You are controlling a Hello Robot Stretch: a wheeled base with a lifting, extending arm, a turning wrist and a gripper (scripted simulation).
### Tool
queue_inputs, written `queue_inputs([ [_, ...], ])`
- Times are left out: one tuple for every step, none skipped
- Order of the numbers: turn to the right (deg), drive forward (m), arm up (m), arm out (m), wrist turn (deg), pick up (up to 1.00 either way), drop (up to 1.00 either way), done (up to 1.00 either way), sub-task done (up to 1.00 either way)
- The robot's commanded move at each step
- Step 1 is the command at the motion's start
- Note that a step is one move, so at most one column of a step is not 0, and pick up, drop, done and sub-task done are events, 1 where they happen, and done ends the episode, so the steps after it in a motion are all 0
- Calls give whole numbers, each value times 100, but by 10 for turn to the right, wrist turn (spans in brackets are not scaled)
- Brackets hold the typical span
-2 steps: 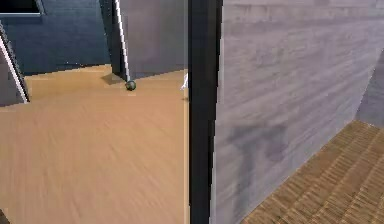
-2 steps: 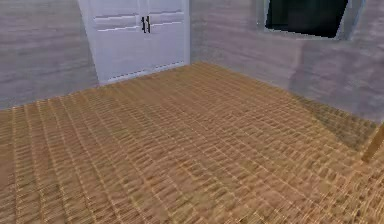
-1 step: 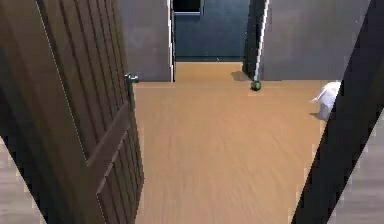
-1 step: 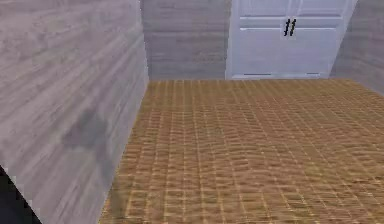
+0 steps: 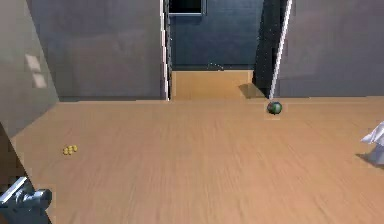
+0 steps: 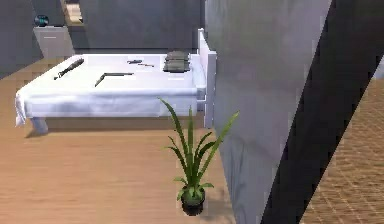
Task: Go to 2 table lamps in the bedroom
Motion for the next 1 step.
queue_inputs([
  [-330, 0, 0, 0, 0, 0, 0, 0, 0],
])
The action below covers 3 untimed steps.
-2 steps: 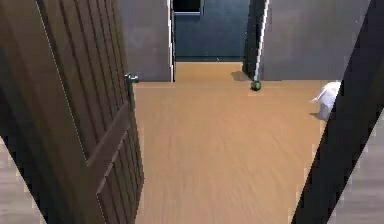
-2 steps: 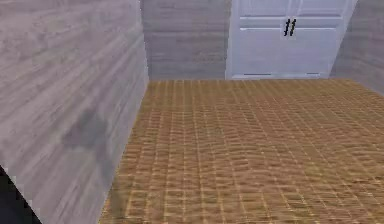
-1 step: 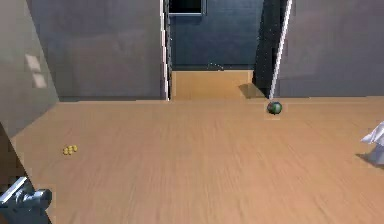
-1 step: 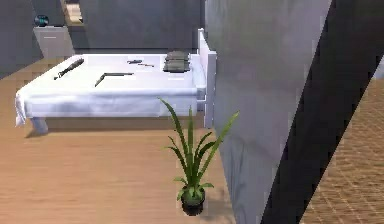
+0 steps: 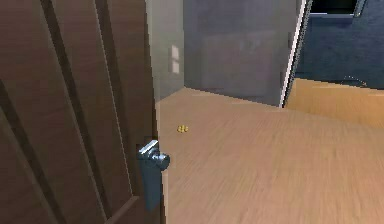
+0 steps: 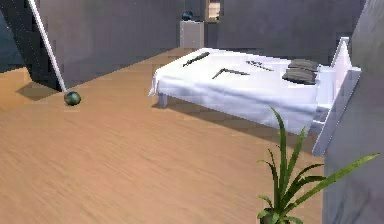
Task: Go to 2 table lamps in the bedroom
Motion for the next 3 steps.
queue_inputs([
  [0, 5, 0, 0, 0, 0, 0, 0, 0],
  [450, 0, 0, 0, 0, 0, 0, 0, 0],
  [150, 0, 0, 0, 0, 0, 0, 0, 0],
])
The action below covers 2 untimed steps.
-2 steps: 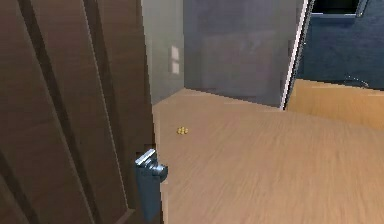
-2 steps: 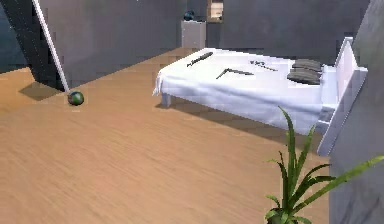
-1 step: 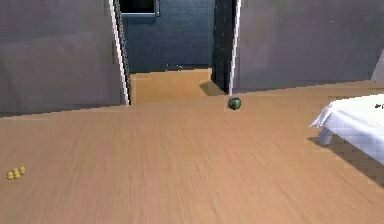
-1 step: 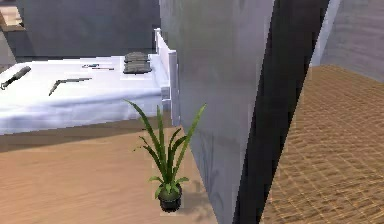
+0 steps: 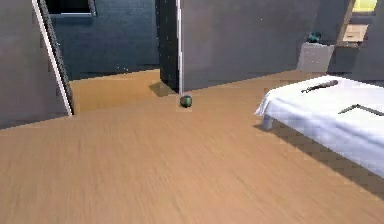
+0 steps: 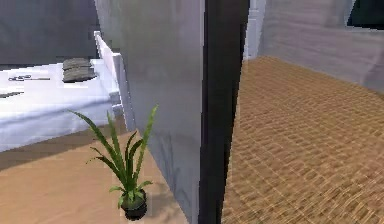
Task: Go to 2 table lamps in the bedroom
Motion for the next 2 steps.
queue_inputs([
  [0, 55, 0, 0, 0, 0, 0, 0, 0],
  [-450, 0, 0, 0, 0, 0, 0, 0, 0],
])
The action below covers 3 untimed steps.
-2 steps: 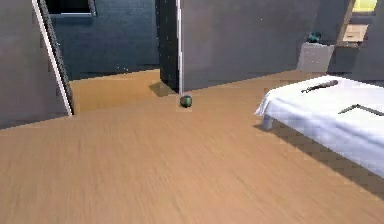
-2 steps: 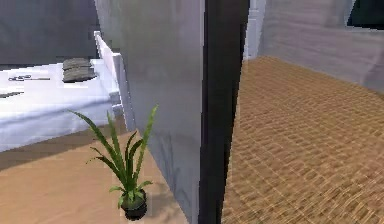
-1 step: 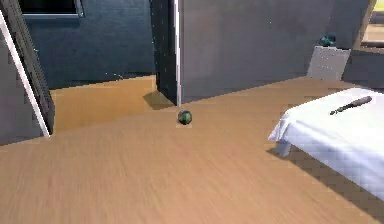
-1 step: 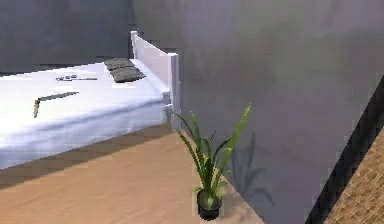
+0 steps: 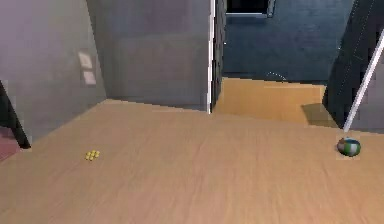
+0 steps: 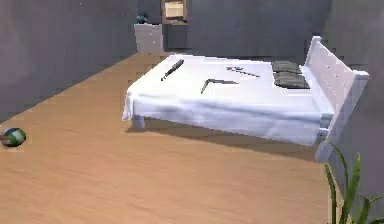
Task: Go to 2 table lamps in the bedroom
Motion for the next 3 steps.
queue_inputs([
  [-390, 0, 0, 0, 0, 0, 0, 0, 0],
  [0, 60, 0, 0, 0, 0, 0, 0, 0],
  [-150, 0, 0, 0, 0, 0, 0, 0, 0],
])
